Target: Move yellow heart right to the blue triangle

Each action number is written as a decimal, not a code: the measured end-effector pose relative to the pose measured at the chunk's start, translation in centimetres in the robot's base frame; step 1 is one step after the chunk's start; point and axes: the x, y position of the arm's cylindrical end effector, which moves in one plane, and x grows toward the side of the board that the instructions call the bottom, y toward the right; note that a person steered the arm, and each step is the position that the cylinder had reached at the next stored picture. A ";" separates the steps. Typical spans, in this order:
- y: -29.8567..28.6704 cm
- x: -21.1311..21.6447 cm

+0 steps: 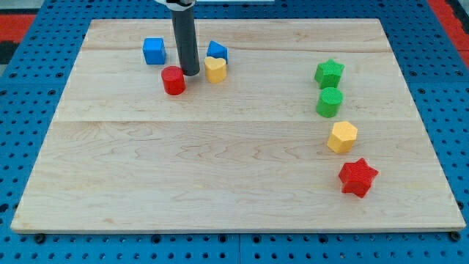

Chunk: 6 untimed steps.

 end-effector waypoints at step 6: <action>10.7 -4.9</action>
